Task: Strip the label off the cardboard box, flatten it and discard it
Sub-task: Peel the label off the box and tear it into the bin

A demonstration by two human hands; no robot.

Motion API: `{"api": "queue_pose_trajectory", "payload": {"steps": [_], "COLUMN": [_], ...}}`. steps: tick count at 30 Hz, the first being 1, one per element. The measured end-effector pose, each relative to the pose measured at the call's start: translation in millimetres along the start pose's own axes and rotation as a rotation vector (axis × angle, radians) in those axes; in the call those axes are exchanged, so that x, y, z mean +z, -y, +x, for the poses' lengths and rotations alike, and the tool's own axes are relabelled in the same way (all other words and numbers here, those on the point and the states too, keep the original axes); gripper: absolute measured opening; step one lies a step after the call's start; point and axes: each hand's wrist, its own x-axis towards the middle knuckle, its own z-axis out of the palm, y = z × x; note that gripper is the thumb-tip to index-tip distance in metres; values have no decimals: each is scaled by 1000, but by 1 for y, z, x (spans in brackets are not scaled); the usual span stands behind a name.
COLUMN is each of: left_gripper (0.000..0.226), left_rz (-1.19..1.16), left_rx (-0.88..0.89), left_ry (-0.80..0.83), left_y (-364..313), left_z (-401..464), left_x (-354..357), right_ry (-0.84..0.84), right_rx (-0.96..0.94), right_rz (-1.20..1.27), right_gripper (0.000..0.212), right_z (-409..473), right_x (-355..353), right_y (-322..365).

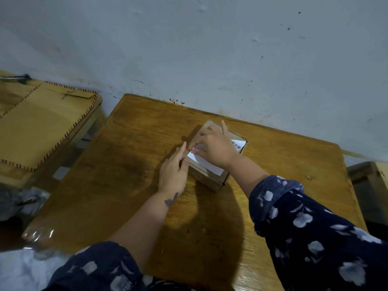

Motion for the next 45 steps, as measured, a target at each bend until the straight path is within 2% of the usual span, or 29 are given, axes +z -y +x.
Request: {"api": "queue_pose_trajectory", "payload": {"steps": [4,9,17,21,24,27,29,31,34,36,45], "left_gripper": [43,42,40,42,43,42,41,41,40,40,41], "left_rz": [-13,-91,-149,-149,-134,-118,-104,-103,-112,-114,-87], "left_rx": [-18,-31,-79,-53,-37,-18,-11,-11,-16,-19,-53], "left_ry": [-53,-81,-43,-52,-65,-85,-85,-87,-88,-84,-118], "left_y": [-3,-6,-8,-9,-7,-6,-5,-4,-5,-7,-13], "left_z": [-1,-2,-2,-3,-3,-4,-3,-3,-4,-4,-6], "left_x": [2,1,-2,0,2,2,1,1,1,0,1], "right_ry": [3,51,18,71,83,45,-28,-78,-83,-119,-326], "right_rx": [45,-3,38,24,32,93,149,253,398,452,669], "right_rz": [154,165,230,399,371,286,158,132,243,316,486], "right_gripper": [9,7,10,4,33,45,42,31,12,8,16], "right_z": [4,4,0,-4,-11,-11,-9,-8,-9,-11,-28], "right_x": [-3,-6,-6,-15,-18,-19,-18,-21,-21,-22,-27], "right_y": [-2,-5,-8,-17,-21,-21,-19,-21,-27,-29,-35]}}
